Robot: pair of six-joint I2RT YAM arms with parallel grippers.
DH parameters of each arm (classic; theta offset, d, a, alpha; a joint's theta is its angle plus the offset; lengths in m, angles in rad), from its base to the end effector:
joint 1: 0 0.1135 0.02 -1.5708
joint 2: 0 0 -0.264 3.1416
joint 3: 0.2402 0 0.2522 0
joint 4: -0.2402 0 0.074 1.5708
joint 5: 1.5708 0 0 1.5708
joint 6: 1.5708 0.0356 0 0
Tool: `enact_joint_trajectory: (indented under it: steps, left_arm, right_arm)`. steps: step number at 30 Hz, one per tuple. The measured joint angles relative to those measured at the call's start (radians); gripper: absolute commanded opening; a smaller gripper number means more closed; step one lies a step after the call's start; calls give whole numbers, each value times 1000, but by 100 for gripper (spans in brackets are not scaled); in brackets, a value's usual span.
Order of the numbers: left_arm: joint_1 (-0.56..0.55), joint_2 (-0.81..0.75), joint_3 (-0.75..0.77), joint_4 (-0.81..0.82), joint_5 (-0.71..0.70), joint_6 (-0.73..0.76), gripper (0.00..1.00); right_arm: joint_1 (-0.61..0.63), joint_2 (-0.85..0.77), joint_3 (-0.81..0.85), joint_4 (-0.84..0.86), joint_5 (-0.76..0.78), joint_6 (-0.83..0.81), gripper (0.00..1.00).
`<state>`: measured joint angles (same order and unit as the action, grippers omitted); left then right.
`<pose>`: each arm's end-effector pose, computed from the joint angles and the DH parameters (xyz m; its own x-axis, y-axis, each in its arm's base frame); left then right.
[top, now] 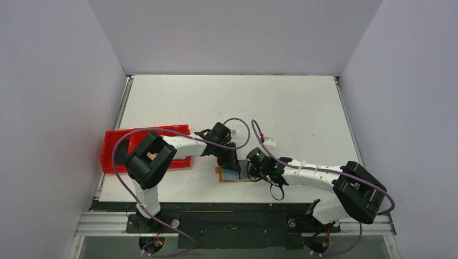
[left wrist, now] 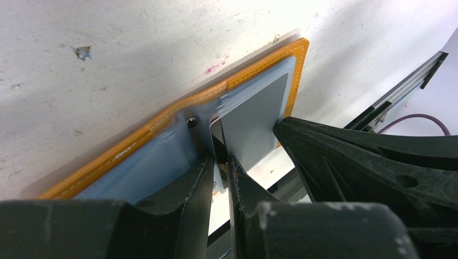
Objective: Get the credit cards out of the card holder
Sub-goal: Remove the credit card from the card holder.
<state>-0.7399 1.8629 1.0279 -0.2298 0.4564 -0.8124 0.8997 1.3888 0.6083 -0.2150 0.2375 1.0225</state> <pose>0.2525 -0.2518 0.1323 -0.9981 0.0289 -0.0535 0.0558 0.7850 -0.6170 0.1605 0.1887 0.1523 -0.8536 0.2589 -0.4521 0.0900 0.9280 0.3614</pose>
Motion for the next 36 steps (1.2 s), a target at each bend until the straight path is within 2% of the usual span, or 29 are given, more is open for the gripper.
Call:
enact_joint_trajectory:
  steps: [3, 7, 36]
  left_arm:
    - [4, 0, -8, 16, 12, -8, 11]
    - [11, 0, -19, 31, 24, -18, 0]
    - [86, -22, -57, 44, 97, 52, 0]
  right_arm:
    - [12, 12, 11, -4, 14, -1, 0]
    - [18, 21, 18, -6, 24, 0, 0]
    - [-10, 44, -11, 109, 12, 50, 0]
